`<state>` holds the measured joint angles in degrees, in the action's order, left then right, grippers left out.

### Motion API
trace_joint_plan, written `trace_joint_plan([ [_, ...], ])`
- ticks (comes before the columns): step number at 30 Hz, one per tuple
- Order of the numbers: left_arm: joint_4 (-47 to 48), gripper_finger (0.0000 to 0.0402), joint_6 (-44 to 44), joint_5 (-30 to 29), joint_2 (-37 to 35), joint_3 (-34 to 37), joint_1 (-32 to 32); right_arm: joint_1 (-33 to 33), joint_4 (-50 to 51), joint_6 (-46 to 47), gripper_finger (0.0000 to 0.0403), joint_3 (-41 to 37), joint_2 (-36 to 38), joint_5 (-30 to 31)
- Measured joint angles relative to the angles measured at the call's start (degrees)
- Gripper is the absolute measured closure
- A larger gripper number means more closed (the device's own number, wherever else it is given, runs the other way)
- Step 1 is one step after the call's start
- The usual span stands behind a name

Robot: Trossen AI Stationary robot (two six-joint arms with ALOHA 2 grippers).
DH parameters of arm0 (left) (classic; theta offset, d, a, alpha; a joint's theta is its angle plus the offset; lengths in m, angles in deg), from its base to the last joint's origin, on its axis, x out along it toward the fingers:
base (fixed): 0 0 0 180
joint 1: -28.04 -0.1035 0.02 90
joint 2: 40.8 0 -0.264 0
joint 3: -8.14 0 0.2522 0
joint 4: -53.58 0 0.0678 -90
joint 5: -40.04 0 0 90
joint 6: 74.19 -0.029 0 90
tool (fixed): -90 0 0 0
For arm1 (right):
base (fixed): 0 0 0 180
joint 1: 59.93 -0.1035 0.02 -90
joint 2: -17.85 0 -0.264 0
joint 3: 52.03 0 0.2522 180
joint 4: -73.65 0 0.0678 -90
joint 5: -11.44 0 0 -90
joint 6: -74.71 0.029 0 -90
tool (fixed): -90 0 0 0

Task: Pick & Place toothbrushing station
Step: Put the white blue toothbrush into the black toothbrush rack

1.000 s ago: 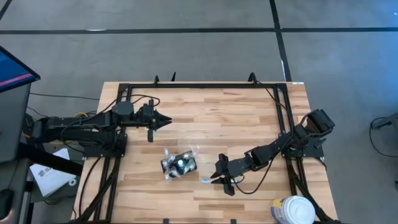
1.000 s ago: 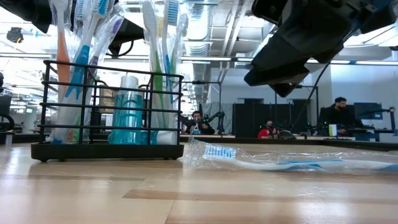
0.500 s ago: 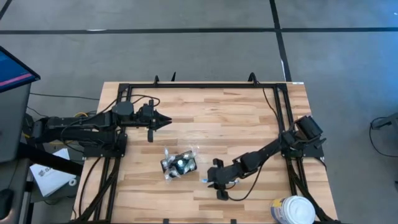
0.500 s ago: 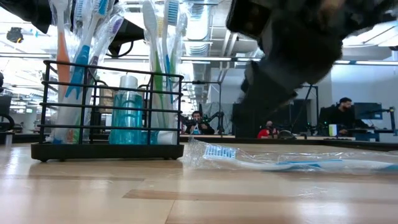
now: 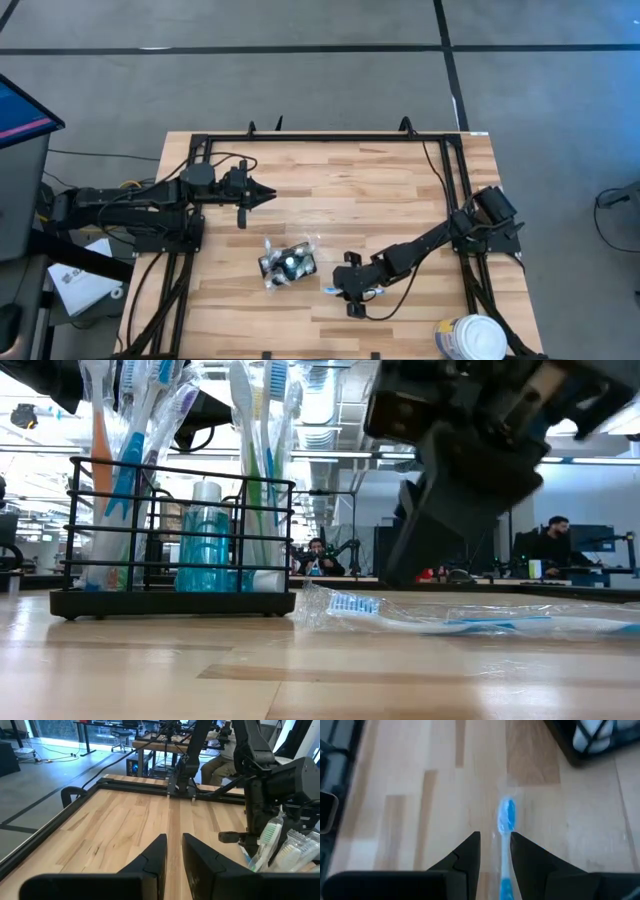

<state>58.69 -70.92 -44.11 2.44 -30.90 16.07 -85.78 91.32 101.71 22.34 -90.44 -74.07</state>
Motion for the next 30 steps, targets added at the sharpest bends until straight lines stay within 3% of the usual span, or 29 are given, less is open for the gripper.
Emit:
trace_joint_plan([
  [7, -0.02, 0.0349, 0.01, 0.0, 0.0, 0.0, 0.0, 0.03, -0.03, 0.03, 0.0305, 0.3, -3.09, -0.38],
  [17, -0.01, 0.0349, 0.01, 0.0, -0.01, 0.02, 0.01, 0.58, 3.87, -2.81, 0.0309, 6.99, -7.32, -1.67],
  [25, 0.0, 0.0349, 0.01, 0.0, 0.0, 0.02, 0.0, 0.26, 9.77, -4.06, 0.0393, 10.7, -7.02, -1.65],
  [30, 0.02, 0.0349, 0.01, 0.0, 0.0, 0.02, 0.0, -0.08, 11.6, -6.22, 0.0401, 13.5, -6.93, -1.67],
])
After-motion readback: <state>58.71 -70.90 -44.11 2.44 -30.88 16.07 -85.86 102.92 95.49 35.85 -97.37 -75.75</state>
